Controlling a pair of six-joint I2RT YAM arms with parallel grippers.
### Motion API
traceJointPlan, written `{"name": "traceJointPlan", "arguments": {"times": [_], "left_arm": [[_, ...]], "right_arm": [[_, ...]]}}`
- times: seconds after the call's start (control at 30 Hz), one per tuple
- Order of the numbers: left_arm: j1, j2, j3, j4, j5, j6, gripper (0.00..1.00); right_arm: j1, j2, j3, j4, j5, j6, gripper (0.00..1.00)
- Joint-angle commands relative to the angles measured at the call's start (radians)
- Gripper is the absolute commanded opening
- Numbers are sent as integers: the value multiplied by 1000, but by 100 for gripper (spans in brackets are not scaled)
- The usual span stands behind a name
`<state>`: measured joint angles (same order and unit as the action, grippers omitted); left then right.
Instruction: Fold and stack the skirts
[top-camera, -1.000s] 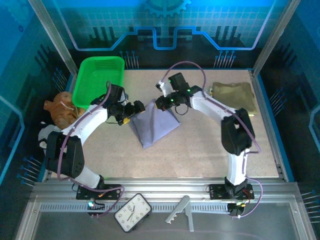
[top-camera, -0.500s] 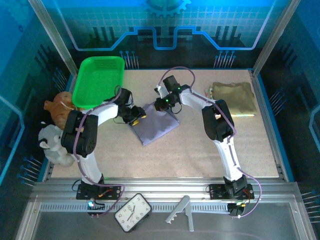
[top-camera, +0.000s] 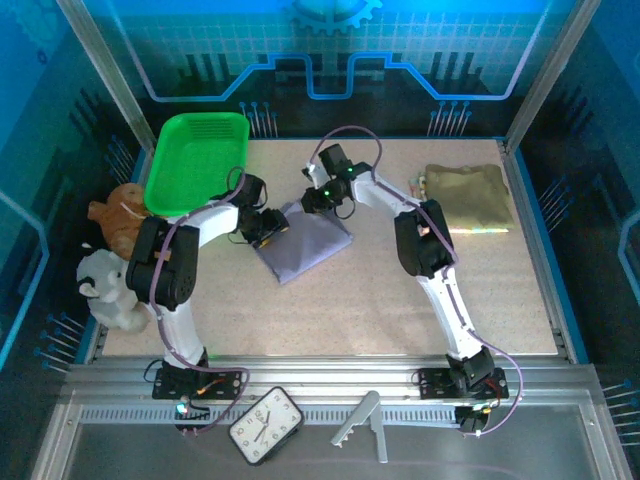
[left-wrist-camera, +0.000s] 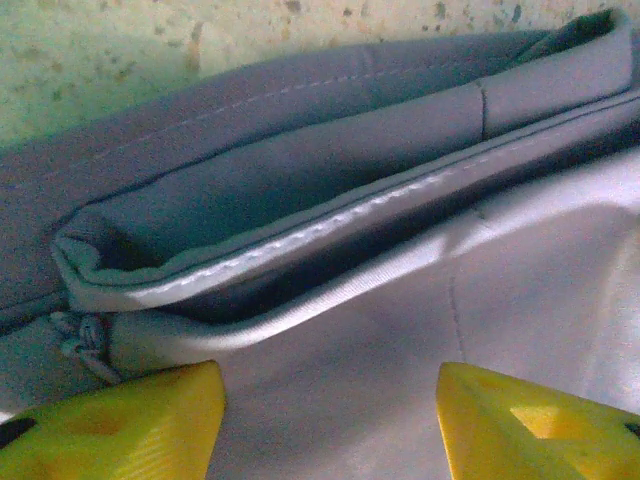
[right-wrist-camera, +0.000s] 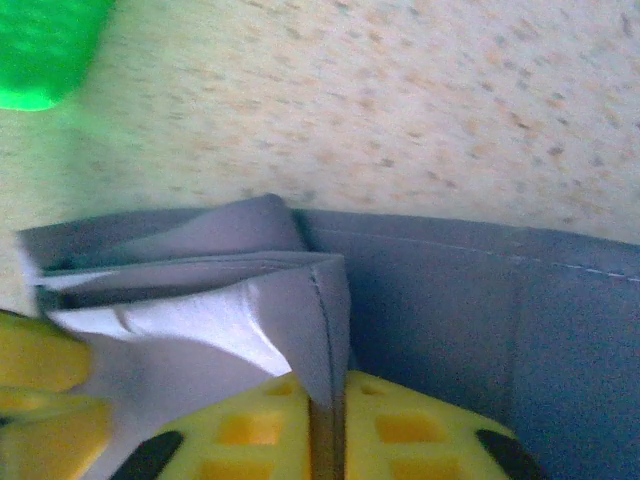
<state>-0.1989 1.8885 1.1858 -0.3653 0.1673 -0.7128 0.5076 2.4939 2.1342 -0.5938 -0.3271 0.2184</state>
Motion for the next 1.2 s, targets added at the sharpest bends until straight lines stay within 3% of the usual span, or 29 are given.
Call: {"name": "traceJointPlan", "arguments": {"times": [0.0,0.1,0.17,0.2,0.3,0.37,0.5,0.7,0.93,1.07,1.17], "left_arm": [[16,70,1,-115,-88,34,63],[16,67,26,-142,-95,47,65],[16,52,29,-144,-94,48,67],[16,47,30,-143,-92,47,67],[16,48,42,-142,-80,52,68],[17,63,57,-148,-70,55,68],[16,92,77,-155,-60,65,68],[13,115,95,-164,-57,111,69],[-38,153,137,-163,-24,121,69],[-72,233,315,-258,-44,160,71],[-75,228,436,-338,-38,173,75]], "right_arm": [[-23,20,52,-106,116,-22,25],[-24,-61,31,-168,201,-24,40],[-20,-158,-49,-177,209,-11,44],[-18,-214,-103,-167,208,1,43],[-9,-336,-286,-104,123,70,11],[-5,-355,-354,-75,32,137,0],[17,-316,-402,-16,-98,230,0],[33,-243,-454,-32,81,381,0],[10,-417,-855,189,102,590,0],[2,-546,-1043,311,103,680,0],[3,-613,-1067,328,117,692,8]]}}
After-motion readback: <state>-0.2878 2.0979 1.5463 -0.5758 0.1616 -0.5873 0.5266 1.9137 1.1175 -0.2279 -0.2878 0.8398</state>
